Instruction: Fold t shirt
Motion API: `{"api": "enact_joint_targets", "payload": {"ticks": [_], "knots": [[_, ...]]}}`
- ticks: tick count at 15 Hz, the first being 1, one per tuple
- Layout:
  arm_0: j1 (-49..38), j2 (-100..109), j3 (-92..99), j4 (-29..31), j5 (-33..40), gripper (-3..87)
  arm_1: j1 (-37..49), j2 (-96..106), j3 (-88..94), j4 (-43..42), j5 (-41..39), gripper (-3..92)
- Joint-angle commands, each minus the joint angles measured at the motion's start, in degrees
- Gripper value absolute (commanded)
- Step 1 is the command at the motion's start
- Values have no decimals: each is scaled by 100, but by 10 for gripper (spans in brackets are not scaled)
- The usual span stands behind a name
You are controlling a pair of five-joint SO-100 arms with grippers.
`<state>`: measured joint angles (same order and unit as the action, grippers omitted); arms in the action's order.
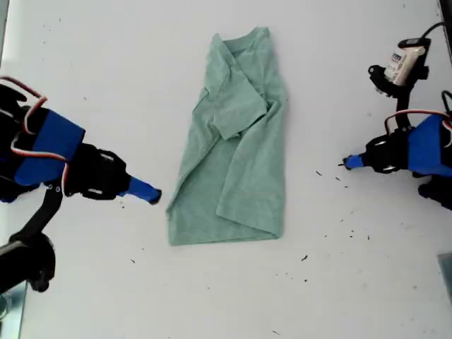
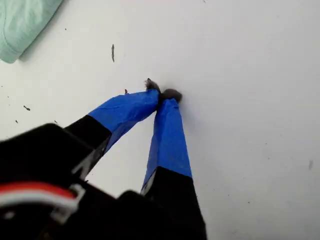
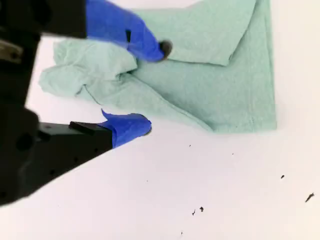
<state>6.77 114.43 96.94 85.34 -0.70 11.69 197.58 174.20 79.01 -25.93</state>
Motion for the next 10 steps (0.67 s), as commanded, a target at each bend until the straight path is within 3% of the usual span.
{"api": "enact_joint_targets", "payload": {"ticks": [1, 4, 8, 9, 10], "knots": [[123, -580, -624, 70, -35, 282, 53, 105, 211, 26, 0, 19], [123, -1907, -659, -756, 105, 294, 18, 141, 220, 26, 0, 19], [-26, -3384, -633, -1257, 105, 296, -35, 185, 229, 26, -18, 19], [-62, -3700, -554, -1336, 88, 257, -70, 193, 229, 26, 0, 19], [-105, -3850, -422, -1380, 35, 151, -97, 202, 229, 26, 9, 19]]}}
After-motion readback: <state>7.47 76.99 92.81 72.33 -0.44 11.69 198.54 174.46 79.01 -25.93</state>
